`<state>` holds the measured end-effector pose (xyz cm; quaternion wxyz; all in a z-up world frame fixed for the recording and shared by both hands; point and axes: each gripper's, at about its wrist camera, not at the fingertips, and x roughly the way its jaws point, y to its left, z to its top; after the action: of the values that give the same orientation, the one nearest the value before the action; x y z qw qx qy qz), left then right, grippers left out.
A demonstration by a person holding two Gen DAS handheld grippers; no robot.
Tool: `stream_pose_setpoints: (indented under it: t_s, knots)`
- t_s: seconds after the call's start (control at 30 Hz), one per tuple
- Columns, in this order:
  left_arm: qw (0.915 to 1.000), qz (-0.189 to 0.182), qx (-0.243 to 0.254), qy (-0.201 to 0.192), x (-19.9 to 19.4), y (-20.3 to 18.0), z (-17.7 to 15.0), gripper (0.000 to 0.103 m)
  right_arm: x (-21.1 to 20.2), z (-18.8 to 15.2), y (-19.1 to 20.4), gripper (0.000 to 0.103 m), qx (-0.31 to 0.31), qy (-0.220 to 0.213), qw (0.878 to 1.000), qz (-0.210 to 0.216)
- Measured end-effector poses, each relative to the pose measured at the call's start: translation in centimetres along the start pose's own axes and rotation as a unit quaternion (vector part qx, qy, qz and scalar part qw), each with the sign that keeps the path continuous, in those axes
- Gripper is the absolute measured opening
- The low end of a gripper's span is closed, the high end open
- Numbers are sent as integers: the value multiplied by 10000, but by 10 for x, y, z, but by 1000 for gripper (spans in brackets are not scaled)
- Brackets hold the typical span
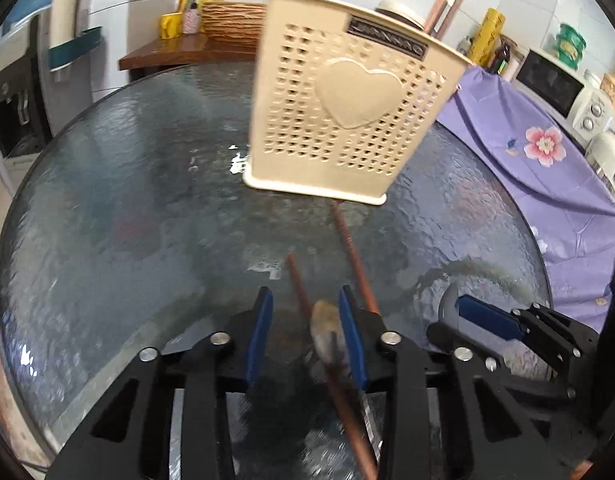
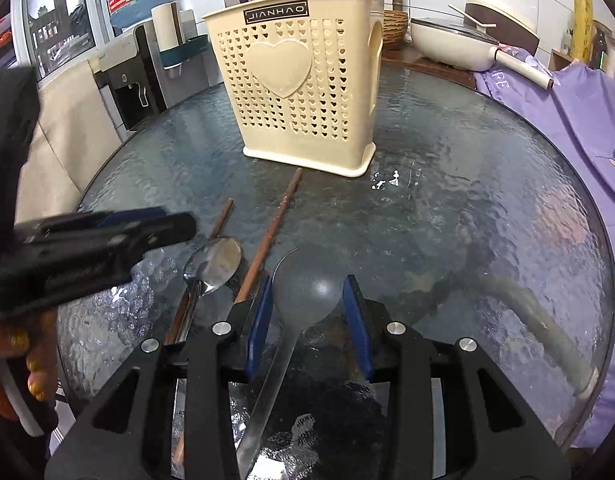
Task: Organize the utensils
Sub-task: 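Grasp the clear plastic spoon with right tool while left grasps a wooden chopstick, then lift spoon and chopstick and carry them over the cream basket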
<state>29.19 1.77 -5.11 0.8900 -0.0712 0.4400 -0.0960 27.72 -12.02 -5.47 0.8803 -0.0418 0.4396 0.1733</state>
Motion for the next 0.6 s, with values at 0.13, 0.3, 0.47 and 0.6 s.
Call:
stream_pose_setpoints:
  t_s: [0.13,0.3,0.47,0.6]
  knots:
    - [9988,280,339,196,17,-15,2,13,-2,0,-3,37,12,-12,10000,19]
    - [9983,338,353,327,23,-14,1,8,-3,0,-5,37,24,-25,10000,46]
    - [9974,387,482,374,24,-14,4,8,-2,0,-6,37,30,-21,10000,58]
    - [9939,658,790,409,30,-26,8,8,-2,2,-5,37,6,-23,10000,69]
